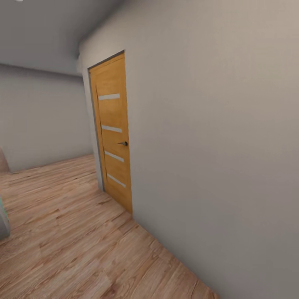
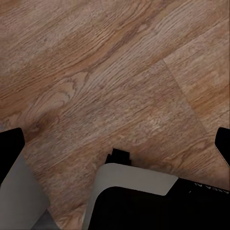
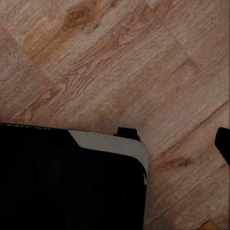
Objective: Move the two storage containers from the living room to the garage. In the garage, place one container on the floor and stack the other container on top of it (either order is fine).
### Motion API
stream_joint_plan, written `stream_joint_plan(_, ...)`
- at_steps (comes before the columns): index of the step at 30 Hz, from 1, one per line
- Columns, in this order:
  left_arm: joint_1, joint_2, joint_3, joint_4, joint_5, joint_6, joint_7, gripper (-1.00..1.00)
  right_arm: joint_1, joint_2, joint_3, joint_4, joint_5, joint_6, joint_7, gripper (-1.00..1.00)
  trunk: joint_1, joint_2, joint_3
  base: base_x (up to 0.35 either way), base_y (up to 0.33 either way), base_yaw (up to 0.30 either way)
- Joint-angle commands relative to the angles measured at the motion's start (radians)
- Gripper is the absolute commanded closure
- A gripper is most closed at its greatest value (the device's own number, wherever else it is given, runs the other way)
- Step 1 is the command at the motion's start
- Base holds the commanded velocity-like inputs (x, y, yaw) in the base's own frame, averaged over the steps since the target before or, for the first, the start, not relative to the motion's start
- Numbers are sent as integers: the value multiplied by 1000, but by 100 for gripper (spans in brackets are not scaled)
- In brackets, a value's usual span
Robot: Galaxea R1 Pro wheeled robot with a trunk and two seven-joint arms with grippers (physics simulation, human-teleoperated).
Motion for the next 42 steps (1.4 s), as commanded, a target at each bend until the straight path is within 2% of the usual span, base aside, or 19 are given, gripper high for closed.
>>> stream_joint_plan(1, -1, 0, 0, 1, 6, -3, 1, -100, -1, 0, 7, 3, 2, -5, -1, -100, 1, -1, -1, 319, 0, 277)
stream_joint_plan(22, -1, 0, 0, 1, 6, -3, 2, -100, -1, 0, 7, 3, 1, -6, -1, -100, 1, -1, -1, 267, 0, 277)
stream_joint_plan(42, -1, 0, 0, 1, 6, -4, 2, -100, -1, 0, 7, 3, 1, -6, -1, -100, 1, -1, -1, 12, 0, 277)
